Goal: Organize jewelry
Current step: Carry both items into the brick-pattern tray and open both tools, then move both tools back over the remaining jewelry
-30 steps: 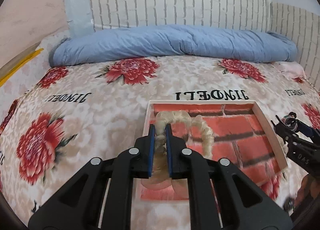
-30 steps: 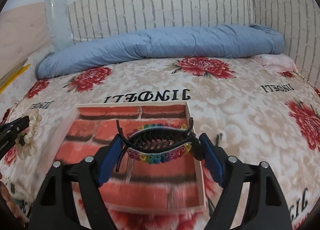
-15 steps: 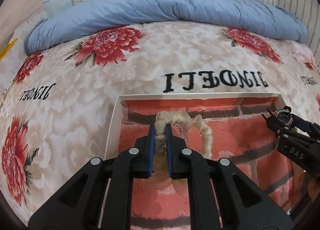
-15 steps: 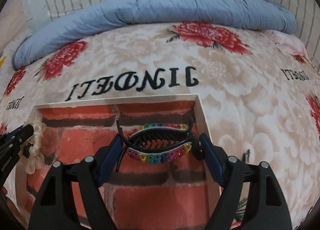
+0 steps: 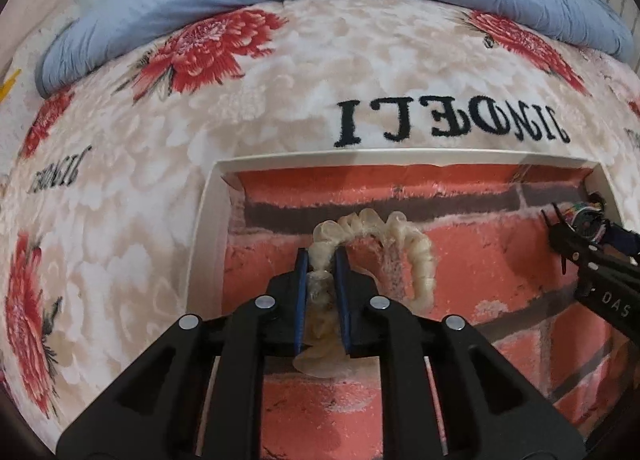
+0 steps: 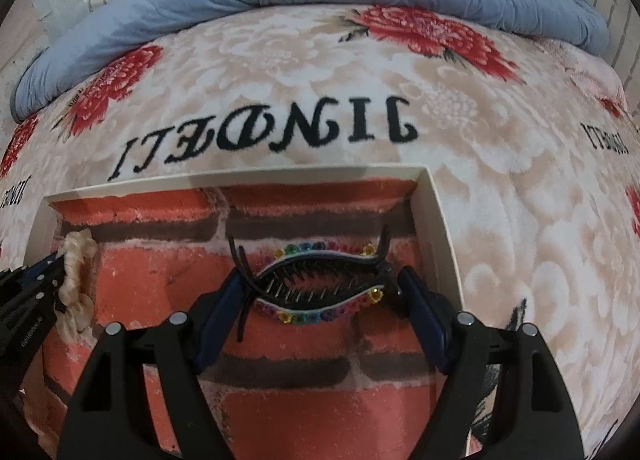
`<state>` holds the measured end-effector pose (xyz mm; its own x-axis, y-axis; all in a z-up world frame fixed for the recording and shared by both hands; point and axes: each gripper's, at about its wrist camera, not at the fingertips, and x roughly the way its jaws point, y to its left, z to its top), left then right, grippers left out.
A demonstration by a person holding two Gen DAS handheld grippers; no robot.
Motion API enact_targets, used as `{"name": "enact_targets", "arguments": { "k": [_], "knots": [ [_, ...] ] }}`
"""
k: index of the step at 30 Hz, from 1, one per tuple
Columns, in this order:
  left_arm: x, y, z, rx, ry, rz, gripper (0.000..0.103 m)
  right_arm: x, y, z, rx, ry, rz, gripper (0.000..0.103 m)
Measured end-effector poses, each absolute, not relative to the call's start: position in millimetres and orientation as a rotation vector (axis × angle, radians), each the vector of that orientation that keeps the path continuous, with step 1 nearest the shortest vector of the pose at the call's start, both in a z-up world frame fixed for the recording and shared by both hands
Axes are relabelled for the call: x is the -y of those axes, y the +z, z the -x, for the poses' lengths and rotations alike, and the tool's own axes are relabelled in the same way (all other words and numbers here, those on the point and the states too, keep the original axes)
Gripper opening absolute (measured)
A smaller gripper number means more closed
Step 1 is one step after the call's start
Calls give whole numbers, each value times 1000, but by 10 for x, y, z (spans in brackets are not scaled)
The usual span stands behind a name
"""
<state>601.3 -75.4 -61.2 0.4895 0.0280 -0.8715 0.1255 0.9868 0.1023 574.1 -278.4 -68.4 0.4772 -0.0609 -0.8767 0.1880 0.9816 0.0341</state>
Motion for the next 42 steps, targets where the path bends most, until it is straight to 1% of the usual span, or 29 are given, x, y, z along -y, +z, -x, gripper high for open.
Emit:
{"name": "enact_targets", "arguments": {
  "k": [3,4,5,6,7,8,9,10,11,12,14,17,19,23,28,31,39,42],
  "knots": [
    [772,-609,-6003,-1061,-55,-173,17,2779,-689,-5735,-1071,-144,-129,77],
    [769,-596,-5997,-1066,-60,-169,24,2784,-686,-5732,-1077,-142,-131,77],
    [765,-580,-5995,-1066,-61,-166,35,2791,-672,-5723,-1081,-137,-139,77],
    [753,-531,-5970,-1057,-61,-160,40,2803,-628,-5698,-1076,-124,-155,78],
    [742,-454,-5926,-1038,-65,-154,47,2809,-590,-5672,-1069,-117,-163,78],
    [731,-383,-5885,-1022,-69,-150,55,2817,-520,-5632,-1056,-108,-168,81],
    [720,-315,-5842,-1008,-72,-147,61,2825,-457,-5592,-1042,-106,-166,84],
    [706,-248,-5802,-995,-72,-144,70,2833,-377,-5540,-1023,-106,-157,85],
    [685,-175,-5754,-981,-71,-141,78,2843,-308,-5492,-1008,-109,-148,85],
    [651,-87,-5689,-963,-70,-136,81,2851,-212,-5417,-989,-113,-142,85],
    [567,55,-5556,-933,-72,-126,89,2873,-78,-5284,-963,-101,-147,90],
    [411,191,-5357,-914,-71,-104,96,2896,56,-5085,-934,-108,-131,92],
    [297,250,-5225,-914,-74,-76,98,2904,104,-4940,-927,-112,-122,92],
    [100,344,-4905,-914,-88,-43,98,2923,138,-4638,-917,-110,-134,92],
    [-89,453,-4508,-864,-45,-91,98,2919,186,-4159,-867,-135,-111,92],
    [-215,494,-4246,-836,-57,-71,98,2879,219,-3852,-830,-132,-81,92],
    [-381,469,-3588,-795,-131,-13,98,2716,301,-3015,-723,-144,13,93],
    [-377,411,-3327,-783,-120,-38,98,2622,323,-2706,-682,-142,26,93]
  ]
}}
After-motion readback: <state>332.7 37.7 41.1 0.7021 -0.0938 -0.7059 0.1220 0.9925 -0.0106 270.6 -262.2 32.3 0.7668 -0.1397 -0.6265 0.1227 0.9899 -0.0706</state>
